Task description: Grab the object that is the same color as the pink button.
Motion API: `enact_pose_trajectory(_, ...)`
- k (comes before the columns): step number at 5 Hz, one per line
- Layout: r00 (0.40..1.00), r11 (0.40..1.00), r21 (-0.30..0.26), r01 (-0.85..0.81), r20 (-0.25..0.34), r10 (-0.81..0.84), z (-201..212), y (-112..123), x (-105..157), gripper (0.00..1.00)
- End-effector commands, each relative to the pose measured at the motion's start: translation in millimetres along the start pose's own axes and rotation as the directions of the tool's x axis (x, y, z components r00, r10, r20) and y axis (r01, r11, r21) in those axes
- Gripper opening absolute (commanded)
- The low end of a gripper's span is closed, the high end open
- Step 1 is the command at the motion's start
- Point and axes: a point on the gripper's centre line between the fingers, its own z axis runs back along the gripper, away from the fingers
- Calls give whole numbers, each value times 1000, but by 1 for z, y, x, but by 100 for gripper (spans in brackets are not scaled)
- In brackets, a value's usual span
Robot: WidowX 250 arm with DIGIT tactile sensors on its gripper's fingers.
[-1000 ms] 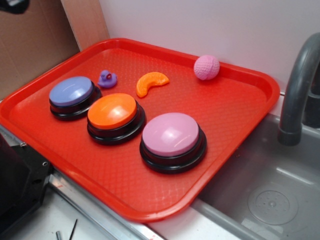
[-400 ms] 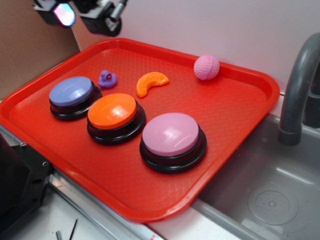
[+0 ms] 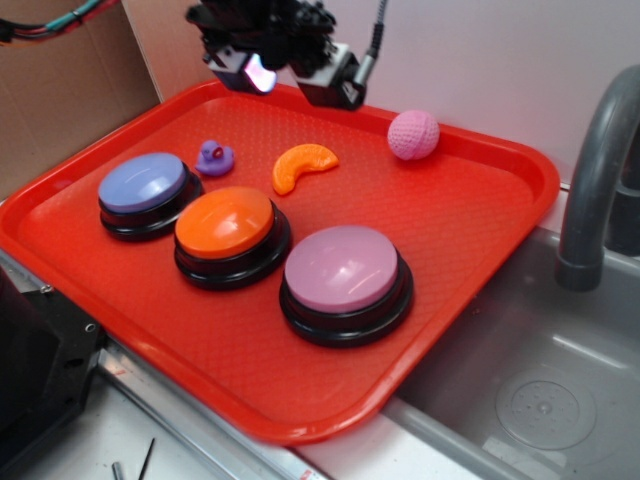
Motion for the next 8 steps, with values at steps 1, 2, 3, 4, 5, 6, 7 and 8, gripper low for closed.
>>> enact_pose_trajectory(1,999,1000,-14,14,39,-13,-48,-7,37,100)
enact_pose_trajectory(2,999,1000,-12,25,41,-24,-69,-9,47,100)
enact_pose_trajectory(3,998,999,-8,45,40,-44,-81,-13,52,100)
enact_pose_trajectory(4,997,998,-11,67,23,-67,-98,-16,58,100)
enact_pose_trajectory(5,997,998,-15,68,32,-67,-105,-17,64,100)
enact_pose_trajectory(6,996,995,-38,89,28,-88,-109,-19,67,100)
enact_pose_trajectory(7,997,997,-41,72,41,-70,-107,-18,62,0)
enact_pose_trajectory(8,997,997,-36,70,44,-69,-105,-19,59,0)
